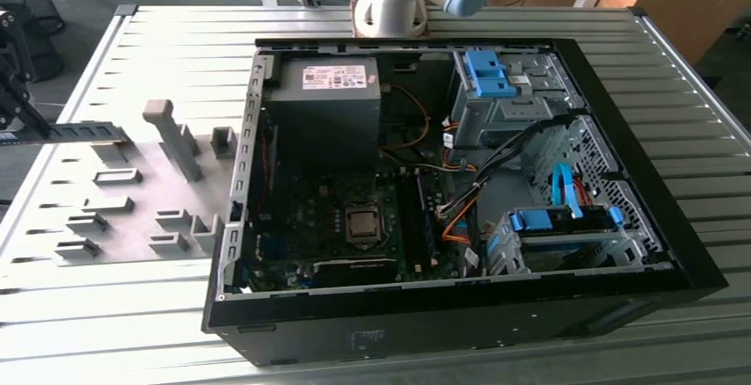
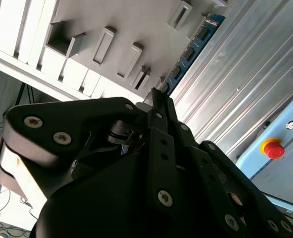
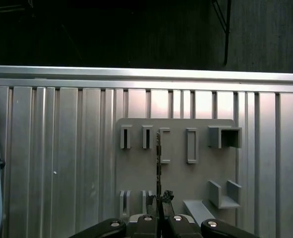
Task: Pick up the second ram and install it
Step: 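Pick up the second ram and move it above second insertion slot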
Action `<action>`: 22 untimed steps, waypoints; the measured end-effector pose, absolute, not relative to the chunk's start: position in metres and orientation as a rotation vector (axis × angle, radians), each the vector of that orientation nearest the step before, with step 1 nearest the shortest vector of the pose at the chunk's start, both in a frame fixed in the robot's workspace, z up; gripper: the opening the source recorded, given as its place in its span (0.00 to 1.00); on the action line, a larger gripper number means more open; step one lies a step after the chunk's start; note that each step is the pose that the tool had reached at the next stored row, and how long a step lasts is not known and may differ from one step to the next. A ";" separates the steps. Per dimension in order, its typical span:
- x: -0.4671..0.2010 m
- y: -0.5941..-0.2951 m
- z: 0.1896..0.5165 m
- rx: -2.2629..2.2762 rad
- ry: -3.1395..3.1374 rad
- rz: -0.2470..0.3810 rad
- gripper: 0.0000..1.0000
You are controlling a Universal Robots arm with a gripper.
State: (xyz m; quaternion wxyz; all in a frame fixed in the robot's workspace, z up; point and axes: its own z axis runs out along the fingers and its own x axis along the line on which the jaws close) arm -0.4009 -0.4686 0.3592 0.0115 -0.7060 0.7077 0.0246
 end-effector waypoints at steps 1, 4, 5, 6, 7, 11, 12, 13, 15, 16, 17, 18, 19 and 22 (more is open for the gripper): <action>-0.401 -0.469 0.361 -2.202 2.207 0.077 0.14; -0.401 -0.469 0.365 -2.202 2.207 0.077 0.14; -0.401 -0.469 0.366 -2.202 2.207 0.077 0.14; -0.401 -0.469 0.368 -2.202 2.207 0.077 0.14; -0.401 -0.469 0.369 -2.202 2.207 0.077 0.14; -0.401 -0.468 0.376 -2.202 2.207 0.077 0.14; -0.401 -0.468 0.377 -2.202 2.207 0.077 0.14; -0.401 -0.468 0.379 -2.202 2.207 0.077 0.14; -0.401 -0.468 0.383 -2.202 2.207 0.077 0.14; -0.401 -0.468 0.385 -2.202 2.207 0.077 0.14; -0.401 -0.468 0.388 -2.202 2.207 0.077 0.14; -0.401 -0.468 0.389 -2.202 2.207 0.077 0.14; -0.401 -0.468 0.392 -2.202 2.207 0.077 0.14; -0.401 -0.468 0.398 -2.202 2.207 0.077 0.14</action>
